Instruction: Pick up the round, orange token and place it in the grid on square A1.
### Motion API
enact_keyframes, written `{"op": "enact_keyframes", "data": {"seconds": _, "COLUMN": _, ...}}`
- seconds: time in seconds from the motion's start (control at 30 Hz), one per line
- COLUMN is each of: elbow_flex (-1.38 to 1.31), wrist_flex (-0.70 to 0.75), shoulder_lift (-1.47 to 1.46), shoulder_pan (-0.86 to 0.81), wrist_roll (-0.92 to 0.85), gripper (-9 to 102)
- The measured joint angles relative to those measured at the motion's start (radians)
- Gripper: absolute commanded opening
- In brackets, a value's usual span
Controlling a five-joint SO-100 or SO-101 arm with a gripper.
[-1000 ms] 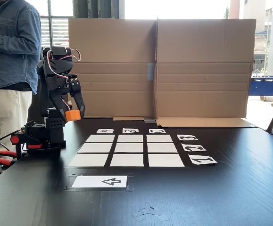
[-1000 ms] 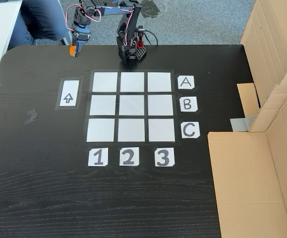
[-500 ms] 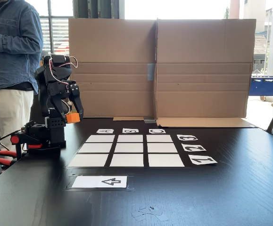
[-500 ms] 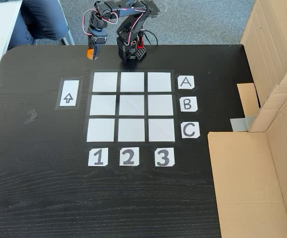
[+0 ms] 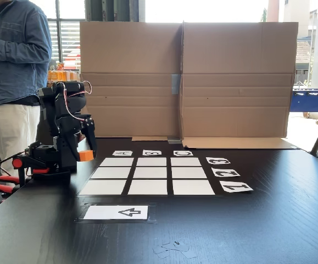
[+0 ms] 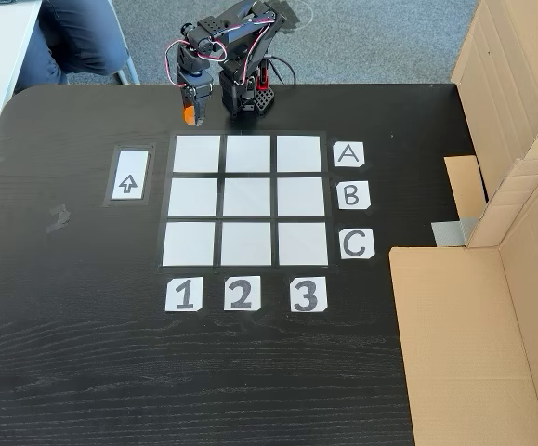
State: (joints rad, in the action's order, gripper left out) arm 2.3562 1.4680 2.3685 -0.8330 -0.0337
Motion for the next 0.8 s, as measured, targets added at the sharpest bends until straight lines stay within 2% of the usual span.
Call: {"op": "enact_keyframes", "data": {"seconds": 0.8, "elbow_flex": 0.009, "wrist_flex": -0.341, "shoulder_lift": -0.414, "shoulder_pan": 0.083, "wrist_roll": -0.002, "gripper": 11}}
